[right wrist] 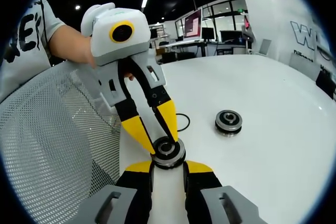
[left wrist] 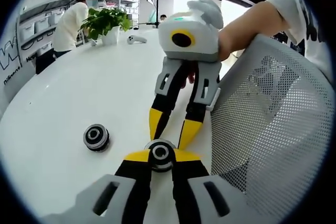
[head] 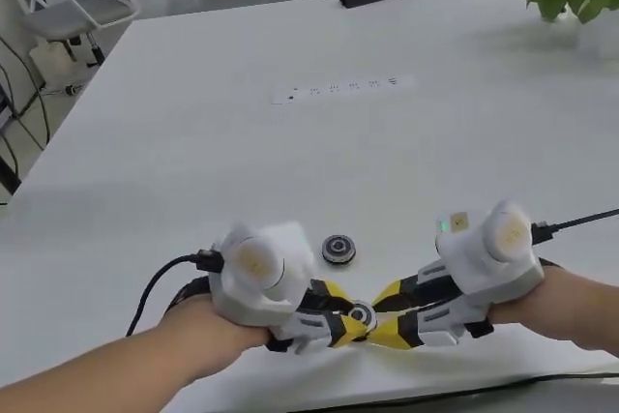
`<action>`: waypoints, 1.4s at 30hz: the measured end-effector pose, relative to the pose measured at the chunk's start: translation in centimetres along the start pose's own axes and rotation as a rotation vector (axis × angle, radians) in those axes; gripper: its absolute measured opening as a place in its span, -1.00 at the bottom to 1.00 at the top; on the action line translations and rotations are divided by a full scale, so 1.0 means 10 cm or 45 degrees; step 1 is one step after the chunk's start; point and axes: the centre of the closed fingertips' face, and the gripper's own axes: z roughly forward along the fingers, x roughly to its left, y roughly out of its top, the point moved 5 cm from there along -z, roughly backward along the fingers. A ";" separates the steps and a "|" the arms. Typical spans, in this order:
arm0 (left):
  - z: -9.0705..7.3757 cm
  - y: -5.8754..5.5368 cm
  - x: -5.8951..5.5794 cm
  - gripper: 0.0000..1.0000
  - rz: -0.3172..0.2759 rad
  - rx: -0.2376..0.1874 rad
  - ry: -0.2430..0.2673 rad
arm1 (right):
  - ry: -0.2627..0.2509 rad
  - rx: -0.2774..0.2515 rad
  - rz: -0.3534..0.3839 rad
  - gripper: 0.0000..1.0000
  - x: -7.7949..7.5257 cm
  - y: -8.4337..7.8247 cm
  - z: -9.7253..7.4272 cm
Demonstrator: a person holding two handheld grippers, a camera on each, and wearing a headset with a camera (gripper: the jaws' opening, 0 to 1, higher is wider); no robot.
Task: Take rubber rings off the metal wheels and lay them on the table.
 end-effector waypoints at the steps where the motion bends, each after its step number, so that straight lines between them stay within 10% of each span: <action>1: 0.01 0.00 0.01 -0.85 0.001 0.004 0.014 | 0.000 0.000 -0.001 -0.61 0.00 0.00 0.00; 27: 0.00 0.00 -0.01 -0.86 -0.031 -0.020 0.063 | -0.054 0.080 -0.160 -0.79 0.03 0.00 -0.04; 42: 0.01 0.01 -0.02 -0.86 -0.030 -0.013 0.078 | -0.074 0.054 0.110 -1.00 -0.05 -0.04 -0.06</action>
